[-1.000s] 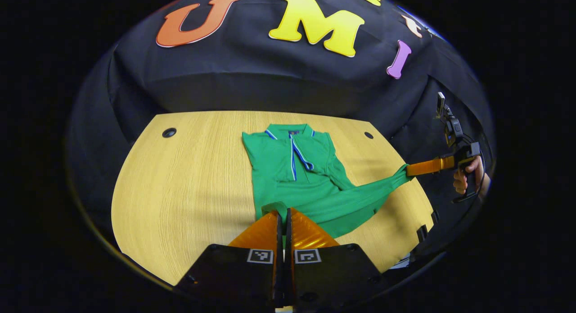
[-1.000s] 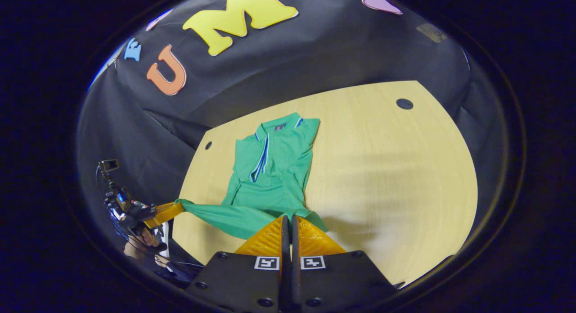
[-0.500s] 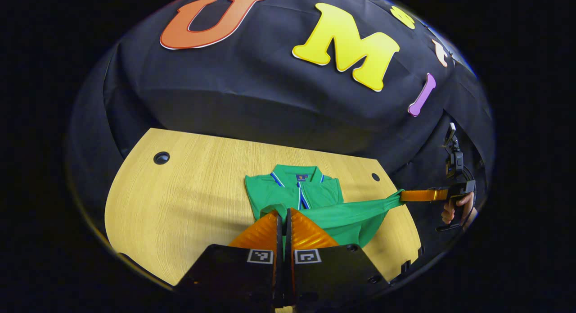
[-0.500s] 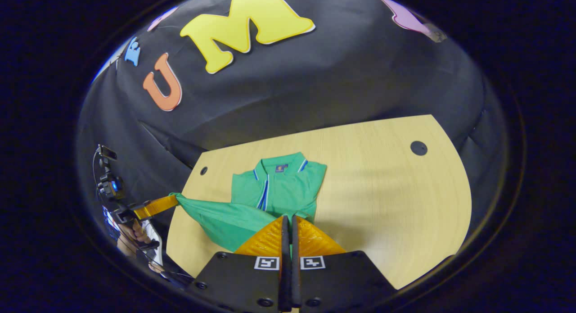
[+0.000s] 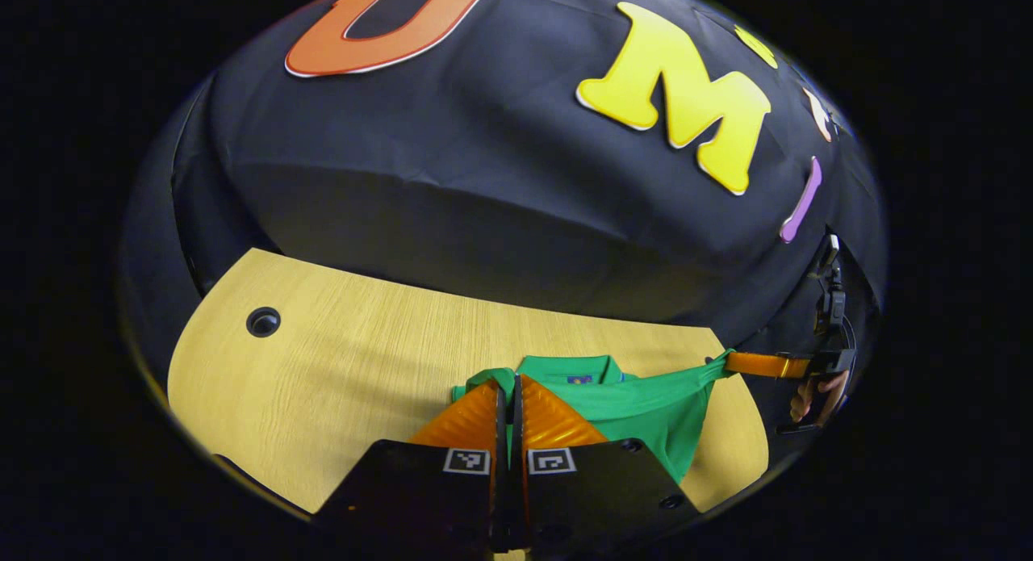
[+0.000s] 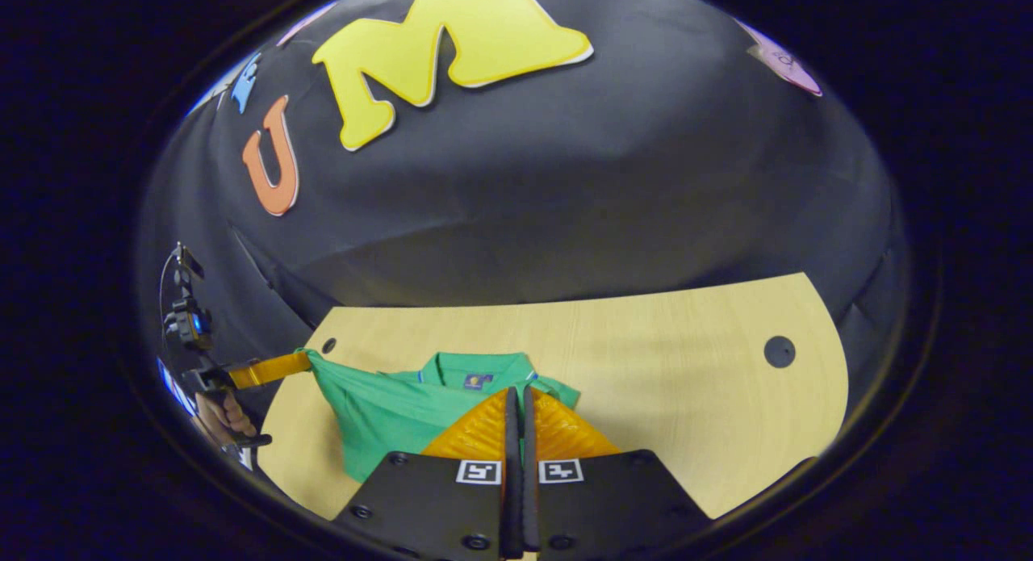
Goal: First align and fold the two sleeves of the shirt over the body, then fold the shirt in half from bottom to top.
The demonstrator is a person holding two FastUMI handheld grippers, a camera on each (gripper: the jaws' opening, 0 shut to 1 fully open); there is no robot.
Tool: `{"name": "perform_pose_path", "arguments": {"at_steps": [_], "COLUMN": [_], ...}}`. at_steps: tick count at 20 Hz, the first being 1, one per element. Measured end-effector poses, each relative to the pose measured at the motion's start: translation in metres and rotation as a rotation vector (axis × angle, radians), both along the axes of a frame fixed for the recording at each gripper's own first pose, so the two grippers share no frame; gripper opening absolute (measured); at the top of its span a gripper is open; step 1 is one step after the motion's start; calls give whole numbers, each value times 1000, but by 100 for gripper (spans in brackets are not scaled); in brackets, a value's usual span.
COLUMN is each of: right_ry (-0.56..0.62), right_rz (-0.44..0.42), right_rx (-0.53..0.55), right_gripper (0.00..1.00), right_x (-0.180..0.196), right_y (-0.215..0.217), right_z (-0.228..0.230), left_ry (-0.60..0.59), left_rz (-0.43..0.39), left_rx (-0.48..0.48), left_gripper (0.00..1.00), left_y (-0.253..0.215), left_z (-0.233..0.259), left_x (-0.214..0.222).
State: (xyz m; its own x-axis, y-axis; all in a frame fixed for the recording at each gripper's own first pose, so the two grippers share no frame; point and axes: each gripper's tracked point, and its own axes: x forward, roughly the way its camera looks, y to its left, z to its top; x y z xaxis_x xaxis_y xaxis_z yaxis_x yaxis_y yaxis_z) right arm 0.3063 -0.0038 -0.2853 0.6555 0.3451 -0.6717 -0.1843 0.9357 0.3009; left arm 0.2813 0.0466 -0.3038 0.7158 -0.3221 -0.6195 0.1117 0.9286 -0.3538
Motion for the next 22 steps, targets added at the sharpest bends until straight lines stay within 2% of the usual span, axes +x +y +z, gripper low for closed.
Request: {"name": "perform_pose_path", "arguments": {"at_steps": [2, 5, 8, 11, 14, 15, 16, 17, 18, 19, 21, 22], "right_ry": [-6, 13, 27, 22, 13, 7, -9, -23, -36, -50, -77, -94], "right_rz": [8, -6, -17, -22, -49, -61, -69, -79, -94, -118, -147, -150], "right_rx": [-26, -85, -95, -121, -126, -134, -126, -124, -130, -134, -159, -172], "right_gripper": [0, 2, 2, 2, 6, 13, 16, 39, 49, 58, 77, 87], "right_x": [16, 28, 42, 46, 50, 48, 50, 48, 44, 40, 24, 15], "right_y": [-1, -10, -12, -11, -7, -9, -8, -7, -9, -10, -11, -10], "right_z": [-26, -70, -92, -105, -102, -96, -89, -81, -74, -66, -50, -41], "left_ry": [31, 58, 88, 76, 89, 89, 80, 71, 63, 50, 25, 13], "left_rz": [15, 45, 49, 48, 35, 26, 23, 29, 40, 61, 97, 108], "left_rx": [19, 45, 61, 71, 163, 191, 199, 193, 200, 222, 242, 239], "left_gripper": [4, 4, 4, 5, 15, 21, 44, 67, 90, 82, 84, 89], "left_y": [3, 12, 14, 12, 14, 15, 16, 16, 19, 24, 32, 32], "left_z": [-34, -73, -108, -116, -118, -115, -108, -98, -90, -82, -61, -46], "left_x": [10, 23, 28, 37, 37, 35, 34, 34, 32, 32, 27, 21]}}
